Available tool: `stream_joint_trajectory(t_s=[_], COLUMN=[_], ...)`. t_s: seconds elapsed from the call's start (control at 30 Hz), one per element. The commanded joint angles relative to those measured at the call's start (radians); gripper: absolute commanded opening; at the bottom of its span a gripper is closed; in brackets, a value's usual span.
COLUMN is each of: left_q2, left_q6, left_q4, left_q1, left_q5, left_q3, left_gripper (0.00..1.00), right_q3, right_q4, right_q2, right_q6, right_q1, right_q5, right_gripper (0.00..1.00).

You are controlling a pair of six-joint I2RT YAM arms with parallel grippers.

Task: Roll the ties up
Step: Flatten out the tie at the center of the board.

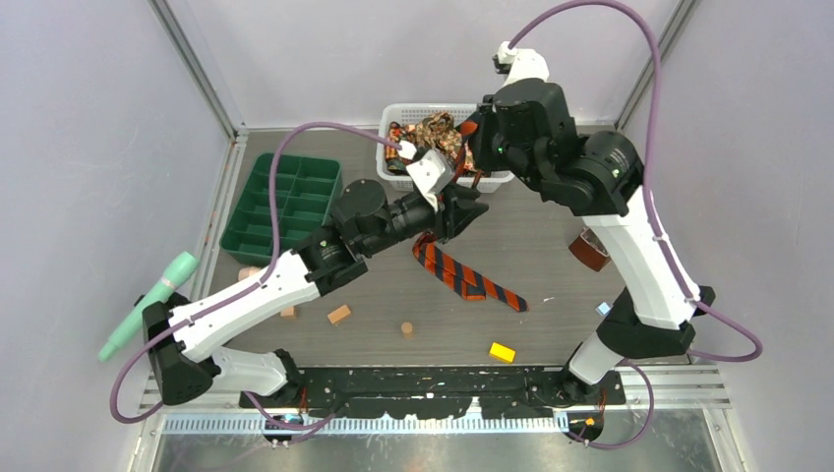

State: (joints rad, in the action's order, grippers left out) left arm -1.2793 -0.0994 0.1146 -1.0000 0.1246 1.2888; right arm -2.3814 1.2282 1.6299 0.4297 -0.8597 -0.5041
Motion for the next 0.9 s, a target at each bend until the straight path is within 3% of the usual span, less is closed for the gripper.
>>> stream_joint_trajectory(t_s=[0.0, 0.03, 0.1, 0.37, 0.67, 0.8, 0.87], left_q2=[0.088, 0.108, 0.139, 0.13, 0.033, -0.026, -0.057], left_q6=[-0.025, -0.032, -0.037, -0.014, 0.019, 0.016, 0.014], left_q4=[0.002, 0.019, 0.038, 0.025, 0.057, 0.077, 0.084], left_q1=[0.0, 0.001, 0.0, 0.0, 0.0, 0.0, 0.0], left_q5=[-0.016, -0.025, -0.047, -0.074, -0.11, -0.11, -0.116], left_q3=[-0.121, -0.155, -0.206, -0.199, -0.135, -0.086, -0.066], left_gripper=[0.51, 0.64, 0.76, 0.8, 0.76, 0.63, 0.5], right_q3=[0.005, 0.01, 0.017, 0.03, 0.048, 0.063, 0.068], right_q4=[-0.063, -0.063, -0.063, -0.063, -0.065, -0.068, -0.068], right_q2=[-0.051, -0.054, -0.056, -0.053, -0.057, -0.063, -0.065], right_q6=[0.019, 0.018, 0.017, 0.015, 0.028, 0.033, 0.033], right_q1=[0.007, 0.007, 0.007, 0.007, 0.007, 0.007, 0.007], right_q5=[-0.009, -0.007, 0.002, 0.023, 0.05, 0.055, 0.054], right_gripper=[0.02, 0.02, 0.02, 0.02, 0.02, 0.02, 0.02])
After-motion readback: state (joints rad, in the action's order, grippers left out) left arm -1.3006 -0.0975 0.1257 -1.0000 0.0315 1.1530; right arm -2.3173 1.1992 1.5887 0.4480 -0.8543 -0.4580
